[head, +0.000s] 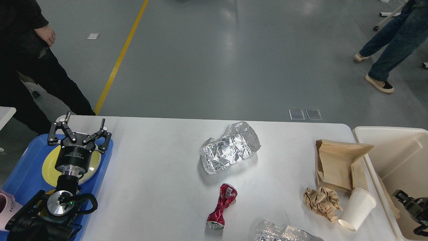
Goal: Tidy desktop
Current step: 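Raise the right gripper out of the bin and move it back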
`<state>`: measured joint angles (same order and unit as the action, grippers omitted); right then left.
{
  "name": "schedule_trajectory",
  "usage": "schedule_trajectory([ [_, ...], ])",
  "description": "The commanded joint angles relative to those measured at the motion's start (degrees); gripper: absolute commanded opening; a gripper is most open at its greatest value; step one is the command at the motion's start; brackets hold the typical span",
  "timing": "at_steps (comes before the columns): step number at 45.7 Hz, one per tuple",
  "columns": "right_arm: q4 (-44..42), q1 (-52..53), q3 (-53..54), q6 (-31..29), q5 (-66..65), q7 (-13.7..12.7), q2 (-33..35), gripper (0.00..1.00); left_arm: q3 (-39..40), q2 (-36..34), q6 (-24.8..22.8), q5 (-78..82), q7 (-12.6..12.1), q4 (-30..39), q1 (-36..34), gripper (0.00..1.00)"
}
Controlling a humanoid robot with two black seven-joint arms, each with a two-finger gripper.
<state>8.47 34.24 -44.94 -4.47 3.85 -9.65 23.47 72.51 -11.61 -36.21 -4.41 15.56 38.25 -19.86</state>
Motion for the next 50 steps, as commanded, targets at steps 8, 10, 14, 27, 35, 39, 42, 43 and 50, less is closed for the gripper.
schedule_trajectory([
  [8,26.6,22.6,-8.9,-1.4,-5.0,-2.4,13.7,1.0,0.0,0.0,0.0,0.0,0.0,0.0,0.0,0.96],
  [10,30.5,28.0,-12.8,-3.0,-5.3,-2.5,14.4,1.0,0.0,-0.1,0.0,0.0,0.0,0.0,0.0,0.96],
  [14,38.0,39.4,-21.3,-7.9,-5.3,-2.5,14.2,1.0,0.0,-0.1,0.0,0.0,0.0,0.0,0.0,0.96],
  [27,51.5,69.0,-31.5,-33.1,-5.1,-2.6,8.4,1.0,0.0,0.0,0.0,0.0,0.0,0.1,0.0,0.96],
  [35,63.1,85.9,-35.0,-42.6,-5.0,-2.6,2.4,1.0,0.0,0.0,0.0,0.0,0.0,0.0,0.0,0.96],
  [39,68.9,93.4,-34.9,-45.3,-4.8,-2.6,2.5,1.0,0.0,0.0,0.0,0.0,0.0,0.0,0.0,0.96],
  [42,73.9,99.3,-34.8,-45.4,-4.8,-2.6,2.2,1.0,0.0,0.0,0.0,0.0,0.0,0.0,0.0,0.96],
  [43,75.8,101.3,-34.8,-45.3,-4.8,-2.6,2.0,1.0,0.0,0.0,0.0,0.0,0.0,0.0,0.0,0.96],
  [50,89.3,113.8,-32.1,-44.1,-3.9,-2.4,1.7,1.0,0.0,0.0,0.0,0.0,0.0,0.0,0.0,0.96],
])
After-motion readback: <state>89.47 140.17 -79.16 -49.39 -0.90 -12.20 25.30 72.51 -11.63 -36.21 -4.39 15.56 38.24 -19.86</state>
